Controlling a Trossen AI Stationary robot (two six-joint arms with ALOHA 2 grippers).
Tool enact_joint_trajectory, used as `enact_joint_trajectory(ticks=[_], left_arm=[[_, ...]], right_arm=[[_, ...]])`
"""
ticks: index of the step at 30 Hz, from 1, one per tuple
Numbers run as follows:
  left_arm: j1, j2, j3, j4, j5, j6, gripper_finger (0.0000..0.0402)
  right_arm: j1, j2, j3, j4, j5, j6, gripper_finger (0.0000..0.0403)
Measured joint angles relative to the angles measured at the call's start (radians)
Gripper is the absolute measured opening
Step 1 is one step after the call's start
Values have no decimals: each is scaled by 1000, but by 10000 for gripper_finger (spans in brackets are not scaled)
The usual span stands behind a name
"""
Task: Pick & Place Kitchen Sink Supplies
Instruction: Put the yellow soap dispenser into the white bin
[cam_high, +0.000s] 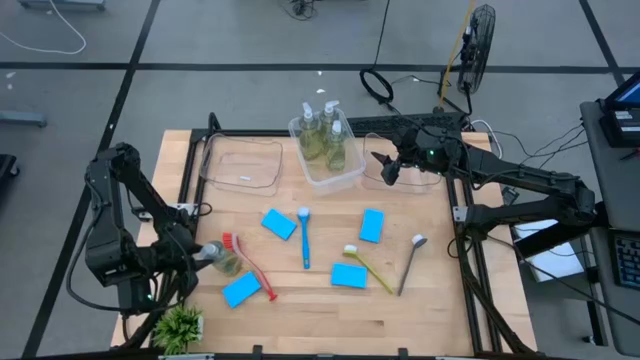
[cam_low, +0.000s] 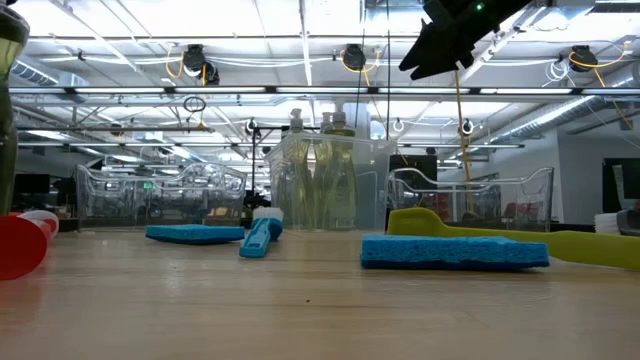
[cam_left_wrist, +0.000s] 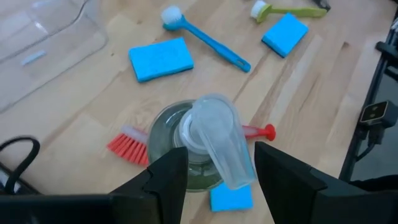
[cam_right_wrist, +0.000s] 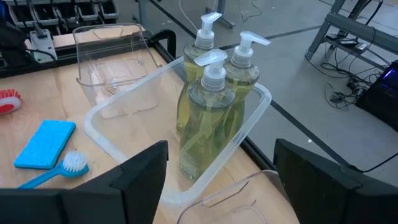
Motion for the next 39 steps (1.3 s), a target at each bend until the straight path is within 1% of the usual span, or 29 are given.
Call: enact_joint_trajectory(ticks=[7, 8, 11, 13, 17, 19, 23, 31, 39], left_arm=[[0, 0, -5, 1, -35, 16, 186], [0, 0, -11, 1, -28, 16, 186], [-6, 1, -29, 1, 36, -6, 186], [-20, 1, -34, 1, 40, -32, 186], [-45, 0, -42, 2, -34, -60, 186], [-46, 0, -57, 1, -53, -62, 186], [-47, 1, -85, 1, -61, -72, 186], [-66, 1, -95, 0, -121, -62, 186], [-69, 0, -102, 1, -136, -37, 186]], right_arm=[[0, 0, 0, 0, 0, -1, 279], [0, 0, 0, 0, 0, -2, 279], [0, 0, 0, 0, 0, -3, 279], [0, 0, 0, 0, 0, -3, 279], [0, 0, 0, -1, 0, -3, 279], [0, 0, 0, -1, 0, -3, 279], [0, 0, 0, -1, 0, 3, 279], [0, 0, 0, -1, 0, 15, 279], [0, 0, 0, -1, 1, 15, 279]])
